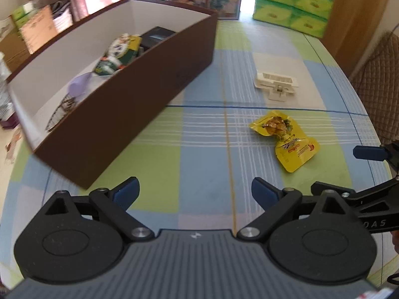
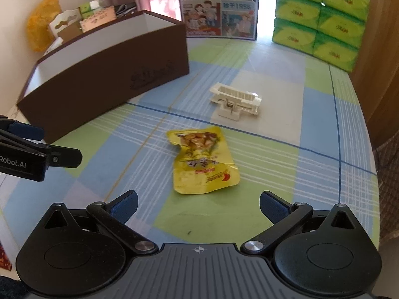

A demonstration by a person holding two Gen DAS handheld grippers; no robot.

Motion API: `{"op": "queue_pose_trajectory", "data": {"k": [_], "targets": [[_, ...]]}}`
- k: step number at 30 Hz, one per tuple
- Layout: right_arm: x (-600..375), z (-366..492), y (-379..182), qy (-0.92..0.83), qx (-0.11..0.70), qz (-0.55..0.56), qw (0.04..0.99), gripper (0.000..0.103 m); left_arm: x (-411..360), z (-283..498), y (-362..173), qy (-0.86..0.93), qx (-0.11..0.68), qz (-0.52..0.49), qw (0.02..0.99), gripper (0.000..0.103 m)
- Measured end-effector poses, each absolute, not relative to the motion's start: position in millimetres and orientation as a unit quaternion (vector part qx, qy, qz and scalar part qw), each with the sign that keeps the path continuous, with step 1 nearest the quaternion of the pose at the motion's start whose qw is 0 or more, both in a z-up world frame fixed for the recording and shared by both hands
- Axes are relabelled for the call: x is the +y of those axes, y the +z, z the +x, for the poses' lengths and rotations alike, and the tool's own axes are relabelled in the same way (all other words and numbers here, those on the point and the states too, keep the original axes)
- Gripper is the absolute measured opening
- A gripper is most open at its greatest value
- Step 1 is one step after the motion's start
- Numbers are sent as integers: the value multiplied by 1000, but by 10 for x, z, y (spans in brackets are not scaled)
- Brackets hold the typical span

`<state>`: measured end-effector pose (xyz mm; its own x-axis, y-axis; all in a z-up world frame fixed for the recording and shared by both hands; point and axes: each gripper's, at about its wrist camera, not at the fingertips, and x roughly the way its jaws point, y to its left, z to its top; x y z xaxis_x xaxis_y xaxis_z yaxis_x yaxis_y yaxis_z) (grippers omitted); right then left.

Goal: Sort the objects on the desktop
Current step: 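Grasp the white plastic clip with the left tool while the right tool grasps the yellow snack packet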

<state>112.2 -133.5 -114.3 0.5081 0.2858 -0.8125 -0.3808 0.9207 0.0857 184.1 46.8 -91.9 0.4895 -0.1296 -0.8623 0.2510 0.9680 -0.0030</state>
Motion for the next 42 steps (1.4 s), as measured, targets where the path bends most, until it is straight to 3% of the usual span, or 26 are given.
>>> {"op": "queue_pose_trajectory", "data": {"k": [19,30,42], "targets": [[-1139,1718,-1540,184,475,-58,859,101,197,2506,-1330,-149,516,95,838,95],[-1059,1892,-1658,187,474,-67,858,75,148,2686,-1408,-154,520,102,834,95],[-1296,1832,-1627,142,477,-73,864,72,-15,2783,-1445,-175,518,116,829,95]]}}
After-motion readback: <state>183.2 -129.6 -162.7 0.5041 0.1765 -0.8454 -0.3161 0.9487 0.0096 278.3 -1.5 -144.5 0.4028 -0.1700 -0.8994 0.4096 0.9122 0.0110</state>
